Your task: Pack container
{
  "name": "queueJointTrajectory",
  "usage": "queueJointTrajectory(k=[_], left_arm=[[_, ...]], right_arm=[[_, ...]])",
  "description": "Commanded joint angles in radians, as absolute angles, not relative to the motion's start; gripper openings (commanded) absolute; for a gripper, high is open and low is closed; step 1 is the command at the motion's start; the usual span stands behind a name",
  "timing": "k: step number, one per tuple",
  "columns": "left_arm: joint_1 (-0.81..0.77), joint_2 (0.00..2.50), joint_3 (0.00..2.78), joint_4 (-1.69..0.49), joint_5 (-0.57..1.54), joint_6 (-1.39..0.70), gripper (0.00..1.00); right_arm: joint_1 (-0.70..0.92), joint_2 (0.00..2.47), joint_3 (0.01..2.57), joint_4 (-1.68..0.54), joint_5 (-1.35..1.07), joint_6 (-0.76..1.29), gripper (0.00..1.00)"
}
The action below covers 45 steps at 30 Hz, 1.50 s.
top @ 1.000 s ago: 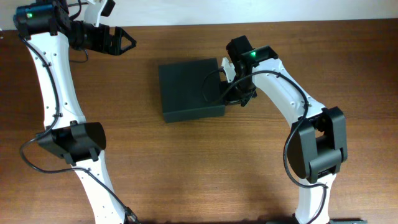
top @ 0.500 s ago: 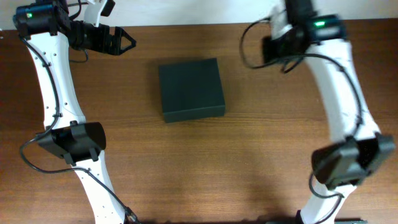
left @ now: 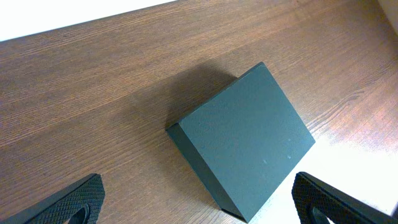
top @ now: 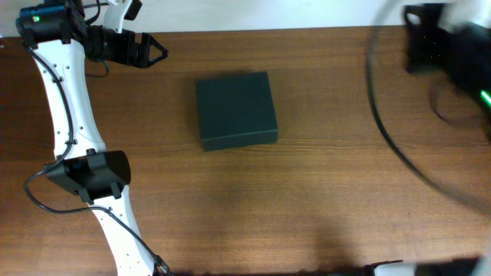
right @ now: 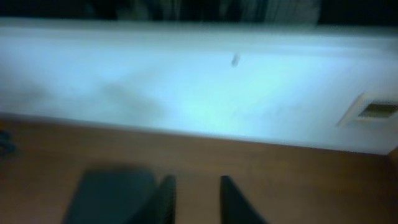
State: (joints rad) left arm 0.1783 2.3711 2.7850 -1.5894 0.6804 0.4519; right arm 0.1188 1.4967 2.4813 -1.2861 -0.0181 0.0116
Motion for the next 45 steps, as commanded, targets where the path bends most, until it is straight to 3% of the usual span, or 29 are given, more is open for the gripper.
queueJointTrajectory(k=[1,2,3,14,26,33,37,45], left_arm=[[0.184,2.355,2.791,-1.588,0.683,0.447,0.99],[0.184,2.355,2.791,-1.588,0.683,0.447,0.99],[0.184,2.355,2.791,-1.588,0.683,0.447,0.99],[0.184,2.355,2.791,-1.588,0.683,0.447,0.99],[0.184,2.355,2.791,-1.588,0.683,0.447,0.99],[0.184,2.355,2.791,-1.588,0.683,0.447,0.99],[0.184,2.355,2.791,-1.588,0.683,0.447,0.99],[0.184,2.355,2.791,-1.588,0.683,0.447,0.99]], right_arm=[[0.123,1.393,2.495,-1.295,0.024,0.000,0.55],[0.123,1.365,2.495,-1.299,0.023,0.000,0.93],[0.123,1.344,2.495,-1.301,0.023,0.000,0.99],[0.123,1.177,2.495,-1.483,0.023,-0.001,0.99],[0.123,1.152,2.490,-1.619,0.289,-0.001,0.99],[0.052,1.084,2.405,-1.547,0.272,0.000,0.99],[0.014,0.955,2.193,-1.415,0.208,0.001,0.98],[-0.009,0.616,1.438,-0.995,0.051,0.001,0.99]])
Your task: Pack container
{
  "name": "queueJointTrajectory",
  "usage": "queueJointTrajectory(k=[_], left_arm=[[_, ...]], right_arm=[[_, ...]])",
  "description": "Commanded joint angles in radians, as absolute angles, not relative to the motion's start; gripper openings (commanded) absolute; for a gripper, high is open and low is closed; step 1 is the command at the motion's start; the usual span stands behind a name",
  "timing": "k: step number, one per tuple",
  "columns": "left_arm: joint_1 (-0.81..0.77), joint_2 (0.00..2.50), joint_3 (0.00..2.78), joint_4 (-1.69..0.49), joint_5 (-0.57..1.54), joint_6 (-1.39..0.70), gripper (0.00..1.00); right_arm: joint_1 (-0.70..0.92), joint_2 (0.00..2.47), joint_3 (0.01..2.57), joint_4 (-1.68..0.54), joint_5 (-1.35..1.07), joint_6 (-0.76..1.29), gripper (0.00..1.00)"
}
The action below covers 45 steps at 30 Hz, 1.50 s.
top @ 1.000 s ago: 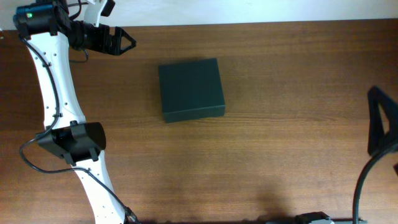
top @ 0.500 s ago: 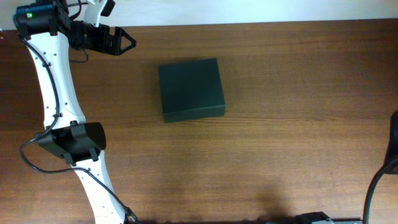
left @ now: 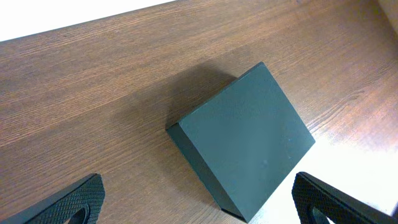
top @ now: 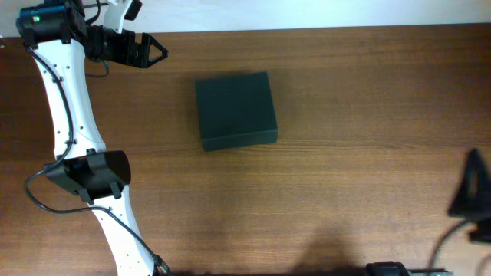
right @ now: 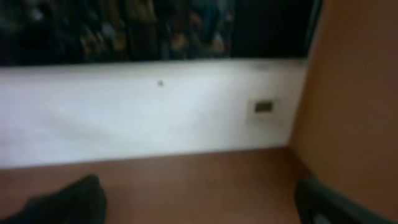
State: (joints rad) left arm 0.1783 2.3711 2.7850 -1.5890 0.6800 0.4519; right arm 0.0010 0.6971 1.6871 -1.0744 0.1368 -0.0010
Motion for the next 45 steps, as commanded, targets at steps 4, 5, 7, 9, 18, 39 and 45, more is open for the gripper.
queueJointTrajectory(k=[4,5,7,9,18,39,45], left_arm=[[0.184,2.355,2.791,-1.588,0.683,0.447,0.99],[0.184,2.355,2.791,-1.588,0.683,0.447,0.99],[0.184,2.355,2.791,-1.588,0.683,0.447,0.99],[0.184,2.355,2.791,-1.588,0.683,0.447,0.99],[0.184,2.355,2.791,-1.588,0.683,0.447,0.99],[0.184,2.355,2.791,-1.588,0.683,0.447,0.99],[0.184,2.355,2.791,-1.588,0.683,0.447,0.99]], right_arm=[[-0.009,0.506,1.114,-0.854,0.030,0.016,0.99],[-0.009,0.477,1.017,-0.810,0.029,0.019,0.99],[-0.009,0.429,0.855,-0.731,0.029,0.043,0.99],[-0.009,0.393,0.730,-0.665,0.025,0.042,0.99],[-0.009,0.186,0.360,-0.427,0.038,0.041,0.99],[-0.009,0.008,0.091,-0.295,0.064,0.034,0.99],[-0.027,0.003,0.087,-0.283,0.063,0.034,0.99]])
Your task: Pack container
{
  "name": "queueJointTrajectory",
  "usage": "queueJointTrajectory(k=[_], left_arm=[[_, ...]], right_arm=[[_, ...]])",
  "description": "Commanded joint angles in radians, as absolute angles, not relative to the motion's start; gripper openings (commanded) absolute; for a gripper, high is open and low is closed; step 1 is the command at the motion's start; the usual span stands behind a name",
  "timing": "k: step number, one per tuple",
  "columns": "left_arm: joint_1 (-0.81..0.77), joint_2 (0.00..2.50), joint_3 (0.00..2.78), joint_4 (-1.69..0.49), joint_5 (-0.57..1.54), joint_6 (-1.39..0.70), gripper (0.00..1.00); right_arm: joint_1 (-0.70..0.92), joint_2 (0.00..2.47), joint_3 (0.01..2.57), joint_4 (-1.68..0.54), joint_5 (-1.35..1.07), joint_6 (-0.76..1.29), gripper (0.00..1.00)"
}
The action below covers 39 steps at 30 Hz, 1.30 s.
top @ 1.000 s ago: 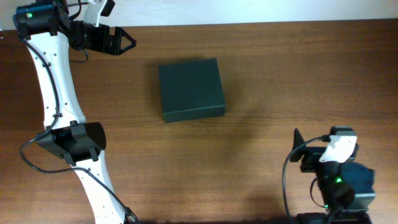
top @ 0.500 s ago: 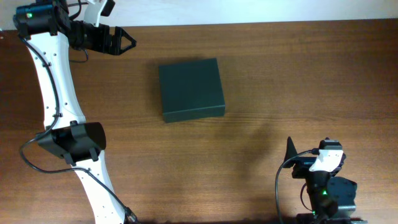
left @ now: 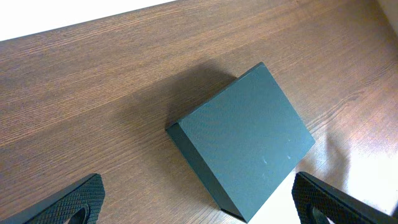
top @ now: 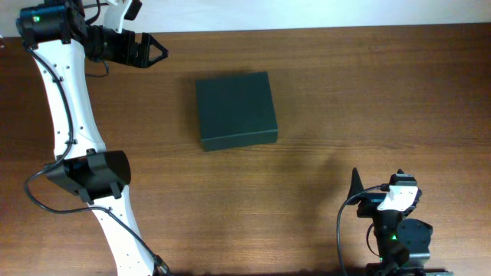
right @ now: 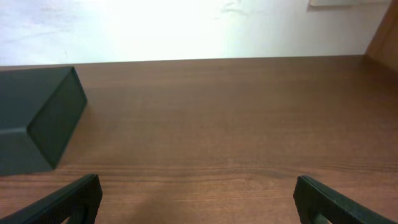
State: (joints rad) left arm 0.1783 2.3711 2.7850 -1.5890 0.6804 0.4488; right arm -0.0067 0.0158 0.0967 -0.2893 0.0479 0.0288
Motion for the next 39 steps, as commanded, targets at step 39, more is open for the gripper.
queueJointTrajectory(k=[39], left_arm=[[0.134,2.287,2.757,-1.588,0.454,0.450,0.99]], right_arm=[[-0.041,0.004,0.087,-0.283,0.064,0.034,0.99]])
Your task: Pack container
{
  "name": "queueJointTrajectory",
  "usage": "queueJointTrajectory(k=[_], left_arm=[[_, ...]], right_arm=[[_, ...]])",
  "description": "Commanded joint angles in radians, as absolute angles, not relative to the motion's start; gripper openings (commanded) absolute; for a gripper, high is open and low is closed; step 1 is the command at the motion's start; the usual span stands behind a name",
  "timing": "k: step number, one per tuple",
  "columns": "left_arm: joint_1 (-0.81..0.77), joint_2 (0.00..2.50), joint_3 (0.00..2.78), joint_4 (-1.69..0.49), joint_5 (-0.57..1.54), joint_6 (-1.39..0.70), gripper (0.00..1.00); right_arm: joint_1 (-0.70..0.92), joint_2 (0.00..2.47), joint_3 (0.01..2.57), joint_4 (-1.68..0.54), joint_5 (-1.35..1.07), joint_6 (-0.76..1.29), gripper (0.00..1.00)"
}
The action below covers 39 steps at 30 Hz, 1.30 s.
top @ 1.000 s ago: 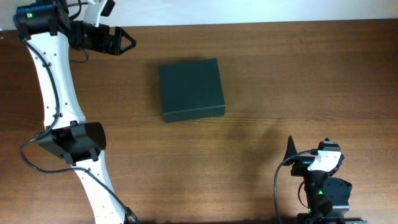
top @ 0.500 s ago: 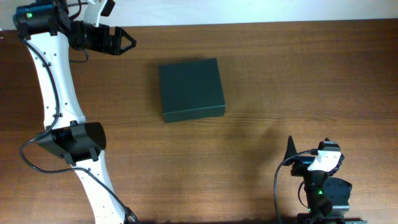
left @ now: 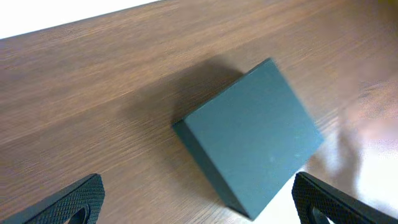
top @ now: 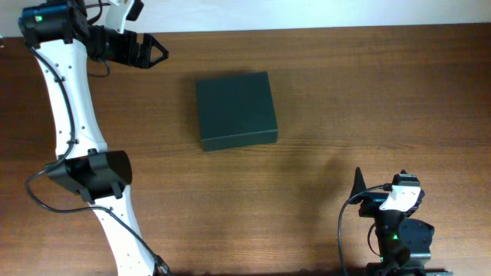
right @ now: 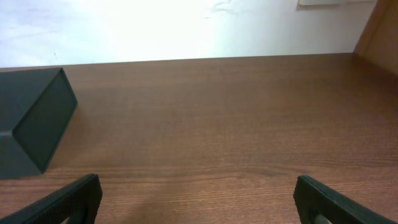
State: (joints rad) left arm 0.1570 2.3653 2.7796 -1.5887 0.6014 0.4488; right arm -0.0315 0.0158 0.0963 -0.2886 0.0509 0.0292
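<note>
A closed dark green box [top: 235,110] lies flat on the wooden table [top: 345,92], left of the middle. My left gripper [top: 156,50] hangs open at the back left, some way from the box and pointing at it. In the left wrist view the box [left: 252,144] lies ahead between the wide-apart fingers [left: 69,202]. My right gripper [top: 357,182] sits low at the front right, open and holding nothing. From the right wrist the box [right: 31,118] shows far off at the left edge.
A white wall [right: 186,28] runs along the table's far edge. A wooden panel [right: 382,28] stands at the right in the right wrist view. The left arm [top: 69,100] stretches along the table's left side.
The left wrist view has shifted slightly and is blurred, with the box a little further right in it. The right gripper has turned slightly, so the box sits further left in its view.
The right arm was first a blur at the back right, its fingers close together. Then it was at the right edge with fingers wide apart. Later it was low at the front right, facing the box. The left gripper stayed open at the back left; the box never moved.
</note>
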Motion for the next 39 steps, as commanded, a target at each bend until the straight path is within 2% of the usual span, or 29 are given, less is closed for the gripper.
queueJointTrajectory(k=[1,4,9,20,29,34,39], left_arm=[[0.126,2.260,2.733,-1.587,0.406,0.450,0.99],[0.099,2.159,2.642,-1.574,0.304,0.451,0.99],[0.051,1.959,2.444,-1.381,0.180,0.451,0.99],[0.009,1.430,1.753,-0.684,0.247,0.450,0.99],[0.009,1.045,1.116,-0.463,0.247,0.450,0.99],[0.009,0.809,0.742,-0.257,0.259,0.450,0.99],[0.009,0.624,0.511,-0.154,0.254,0.450,0.99]], right_arm=[[-0.041,0.004,0.087,-0.283,0.063,0.034,0.99],[-0.041,0.004,0.087,-0.283,0.064,0.034,0.99],[-0.041,0.004,0.087,-0.283,0.064,0.034,0.98],[-0.041,0.004,0.087,-0.283,0.064,0.034,0.99],[-0.041,0.004,0.087,-0.283,0.063,0.034,0.99],[-0.041,0.004,0.087,-0.283,0.064,0.034,0.99],[-0.041,0.004,0.087,-0.283,0.064,0.034,0.98]])
